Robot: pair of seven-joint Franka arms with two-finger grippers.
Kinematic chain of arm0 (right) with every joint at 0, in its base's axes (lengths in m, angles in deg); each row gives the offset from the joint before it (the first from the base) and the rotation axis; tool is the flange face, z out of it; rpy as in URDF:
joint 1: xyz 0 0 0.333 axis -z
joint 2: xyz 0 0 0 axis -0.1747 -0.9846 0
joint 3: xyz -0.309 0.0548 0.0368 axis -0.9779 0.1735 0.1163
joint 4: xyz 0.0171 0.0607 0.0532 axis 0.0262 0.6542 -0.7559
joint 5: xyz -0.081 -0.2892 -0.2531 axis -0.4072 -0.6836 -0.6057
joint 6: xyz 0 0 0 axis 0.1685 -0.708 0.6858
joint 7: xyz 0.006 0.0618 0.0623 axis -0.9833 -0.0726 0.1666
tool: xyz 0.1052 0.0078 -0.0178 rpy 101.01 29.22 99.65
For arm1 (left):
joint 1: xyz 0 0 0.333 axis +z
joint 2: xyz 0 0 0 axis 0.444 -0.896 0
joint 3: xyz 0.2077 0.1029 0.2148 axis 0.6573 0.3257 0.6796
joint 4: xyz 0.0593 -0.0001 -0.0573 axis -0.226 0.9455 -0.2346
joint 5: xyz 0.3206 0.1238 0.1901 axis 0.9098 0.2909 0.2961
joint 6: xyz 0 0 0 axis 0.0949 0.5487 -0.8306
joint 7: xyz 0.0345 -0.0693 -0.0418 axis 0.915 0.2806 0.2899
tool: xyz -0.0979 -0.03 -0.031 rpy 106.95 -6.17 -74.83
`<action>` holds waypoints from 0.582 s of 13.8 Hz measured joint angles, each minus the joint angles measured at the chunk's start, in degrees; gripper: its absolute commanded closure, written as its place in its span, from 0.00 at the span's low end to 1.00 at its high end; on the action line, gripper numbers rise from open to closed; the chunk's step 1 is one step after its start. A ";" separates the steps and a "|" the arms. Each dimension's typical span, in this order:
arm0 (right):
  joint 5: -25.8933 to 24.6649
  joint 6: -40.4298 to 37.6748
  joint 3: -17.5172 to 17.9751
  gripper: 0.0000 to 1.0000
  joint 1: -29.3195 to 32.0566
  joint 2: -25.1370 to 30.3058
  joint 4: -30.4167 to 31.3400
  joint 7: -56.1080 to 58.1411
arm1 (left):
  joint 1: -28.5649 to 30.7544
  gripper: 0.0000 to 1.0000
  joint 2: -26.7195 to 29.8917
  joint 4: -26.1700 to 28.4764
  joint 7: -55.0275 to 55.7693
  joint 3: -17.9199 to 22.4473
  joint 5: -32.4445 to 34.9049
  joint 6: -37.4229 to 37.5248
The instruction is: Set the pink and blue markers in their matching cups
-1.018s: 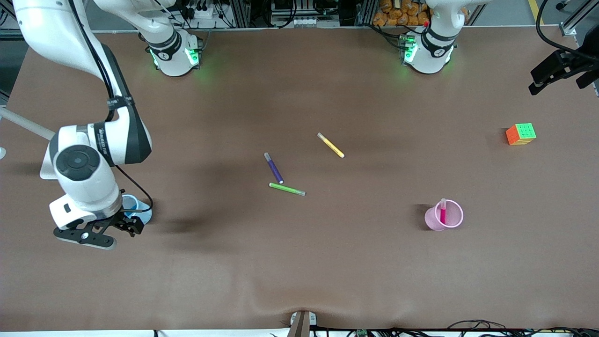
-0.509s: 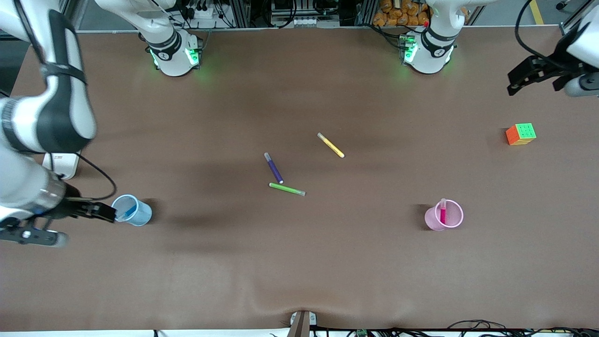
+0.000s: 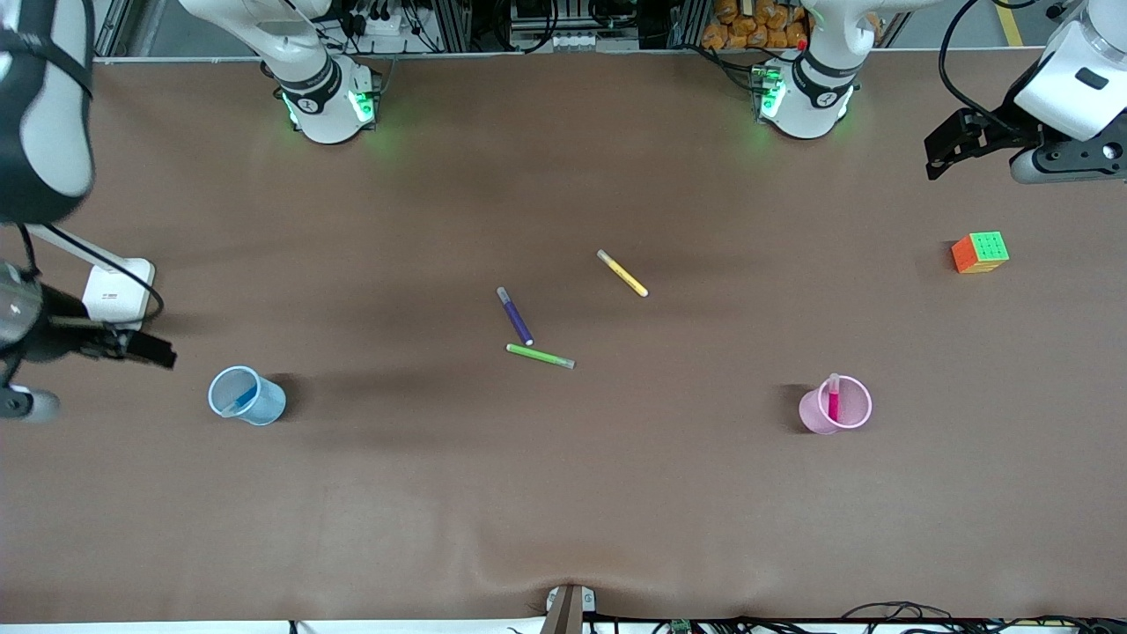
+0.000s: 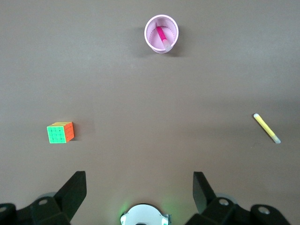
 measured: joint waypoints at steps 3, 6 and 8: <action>2.06 -6.42 -0.03 0.00 2.84 3.87 -1.09 2.43 | 0.05 0.00 0.06 0.01 -0.28 0.31 0.00 -0.19; 2.18 -9.61 0.12 0.00 3.24 9.08 1.03 3.81 | 0.09 0.00 0.04 0.01 -0.33 0.49 0.00 -0.40; 2.12 -8.28 0.10 0.00 3.25 13.35 6.50 3.81 | 0.42 0.00 -0.11 -0.03 -0.33 0.61 0.00 -0.69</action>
